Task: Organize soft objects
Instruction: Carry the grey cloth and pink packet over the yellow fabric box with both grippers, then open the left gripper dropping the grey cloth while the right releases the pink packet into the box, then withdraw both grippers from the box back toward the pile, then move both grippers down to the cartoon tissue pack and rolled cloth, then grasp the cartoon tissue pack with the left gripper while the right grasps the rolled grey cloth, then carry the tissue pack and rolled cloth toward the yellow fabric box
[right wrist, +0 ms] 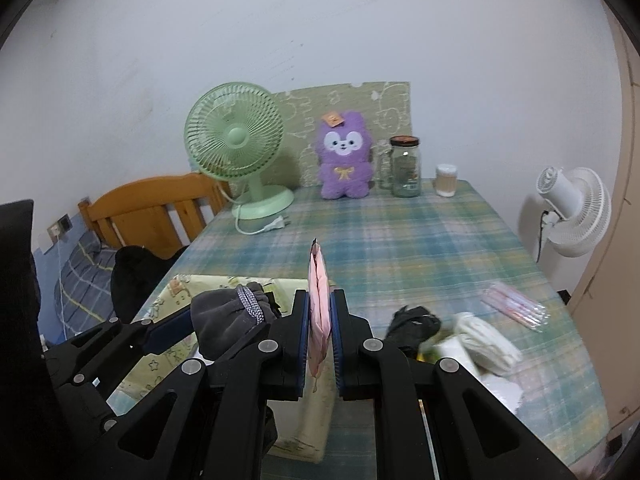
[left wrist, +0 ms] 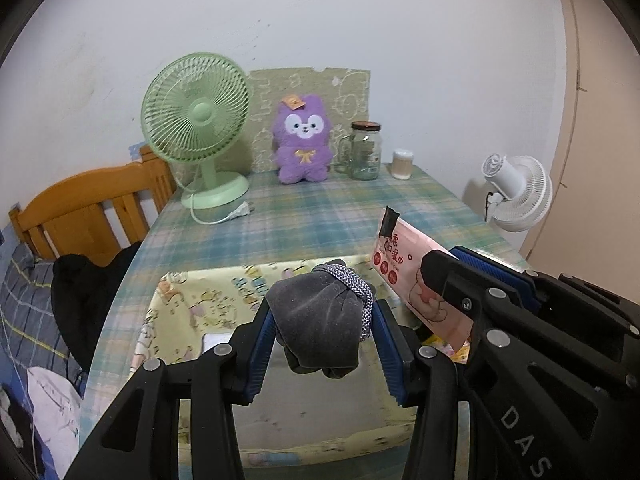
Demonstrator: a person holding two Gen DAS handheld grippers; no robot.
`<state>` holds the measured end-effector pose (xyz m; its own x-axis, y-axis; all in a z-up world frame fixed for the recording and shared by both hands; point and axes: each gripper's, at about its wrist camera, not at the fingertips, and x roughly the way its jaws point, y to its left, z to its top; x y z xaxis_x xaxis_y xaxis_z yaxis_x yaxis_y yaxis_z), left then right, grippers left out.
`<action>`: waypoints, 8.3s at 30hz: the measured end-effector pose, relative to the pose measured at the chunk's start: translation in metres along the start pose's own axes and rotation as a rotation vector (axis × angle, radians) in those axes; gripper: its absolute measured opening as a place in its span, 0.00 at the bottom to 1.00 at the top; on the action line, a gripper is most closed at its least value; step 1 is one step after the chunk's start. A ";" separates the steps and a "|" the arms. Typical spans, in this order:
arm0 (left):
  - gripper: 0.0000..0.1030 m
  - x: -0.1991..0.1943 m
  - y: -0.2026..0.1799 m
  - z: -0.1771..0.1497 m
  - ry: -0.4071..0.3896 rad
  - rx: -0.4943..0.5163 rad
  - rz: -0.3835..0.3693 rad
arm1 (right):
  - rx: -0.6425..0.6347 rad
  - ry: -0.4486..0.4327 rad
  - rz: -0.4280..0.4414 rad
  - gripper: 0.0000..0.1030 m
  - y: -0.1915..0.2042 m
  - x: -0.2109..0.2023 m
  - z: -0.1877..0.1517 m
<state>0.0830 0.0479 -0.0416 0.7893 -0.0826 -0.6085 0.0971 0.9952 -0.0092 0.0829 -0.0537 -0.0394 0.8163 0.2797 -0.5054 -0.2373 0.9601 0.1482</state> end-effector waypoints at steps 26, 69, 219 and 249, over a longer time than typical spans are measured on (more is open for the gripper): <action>0.57 0.054 0.038 -0.029 0.169 -0.081 0.055 | -0.004 0.129 0.057 0.13 0.019 0.073 -0.024; 1.00 -0.015 -0.005 -0.013 0.034 -0.030 0.059 | -0.003 -0.008 0.009 0.87 -0.004 -0.009 -0.005; 0.52 0.088 -0.160 -0.060 0.141 0.054 0.016 | 0.151 0.213 -0.076 0.16 -0.184 0.035 -0.080; 0.52 0.007 -0.161 -0.026 0.024 0.048 -0.033 | 0.124 0.044 -0.126 0.16 -0.156 -0.050 -0.043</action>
<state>0.0574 -0.1117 -0.0651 0.7706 -0.1134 -0.6272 0.1522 0.9883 0.0083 0.0563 -0.2178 -0.0740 0.8106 0.1599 -0.5633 -0.0655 0.9807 0.1840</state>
